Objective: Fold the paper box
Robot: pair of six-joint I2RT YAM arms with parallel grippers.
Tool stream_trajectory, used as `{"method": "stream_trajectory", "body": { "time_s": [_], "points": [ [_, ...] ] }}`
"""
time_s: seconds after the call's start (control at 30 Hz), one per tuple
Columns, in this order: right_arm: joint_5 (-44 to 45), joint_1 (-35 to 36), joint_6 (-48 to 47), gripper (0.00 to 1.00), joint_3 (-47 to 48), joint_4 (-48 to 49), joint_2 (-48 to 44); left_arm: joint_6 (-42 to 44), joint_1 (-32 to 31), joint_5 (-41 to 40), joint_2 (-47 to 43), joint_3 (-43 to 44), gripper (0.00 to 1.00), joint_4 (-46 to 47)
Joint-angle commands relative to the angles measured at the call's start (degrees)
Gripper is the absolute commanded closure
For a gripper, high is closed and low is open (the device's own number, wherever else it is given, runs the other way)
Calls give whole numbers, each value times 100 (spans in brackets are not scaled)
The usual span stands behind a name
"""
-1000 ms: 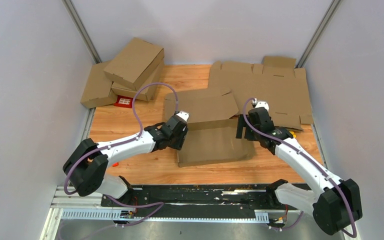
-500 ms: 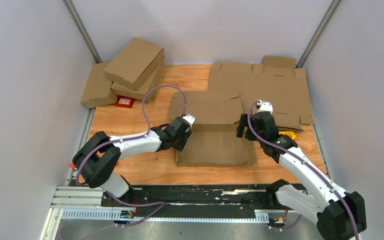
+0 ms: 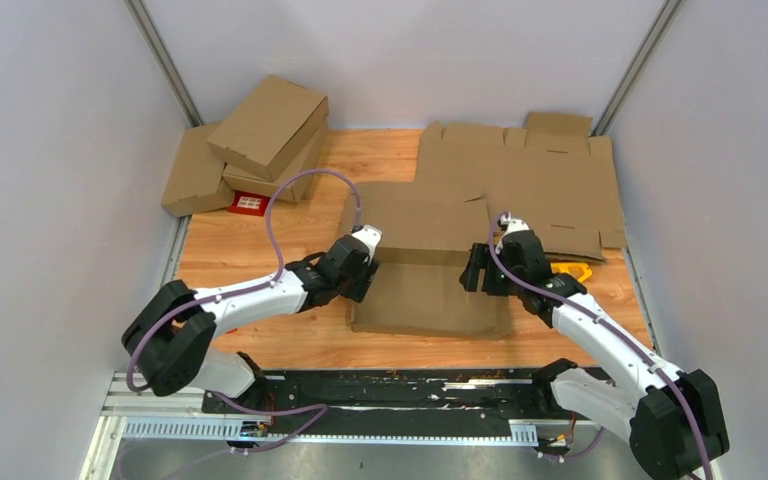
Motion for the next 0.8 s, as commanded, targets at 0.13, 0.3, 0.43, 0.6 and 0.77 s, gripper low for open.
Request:
{"method": "stream_trajectory", "body": {
  "time_s": [0.13, 0.3, 0.43, 0.6, 0.77],
  "points": [
    [458, -360, 460, 35, -249, -78, -35, -269, -4, -621, -542, -197, 36, 194],
    [927, -720, 513, 52, -432, -68, -228, -741, 0, -927, -638, -246, 45, 123],
    [928, -947, 504, 66, -520, 46, -139, -1052, 26, -1070, -785, -472, 49, 353],
    [995, -1027, 549, 78, -490, -11, -74, -1461, 32, -1531, -371, -225, 64, -42],
    [1018, -1029, 613, 82, -453, -35, -76, -1434, 28, -1354, -116, -142, 75, -62]
  ]
}}
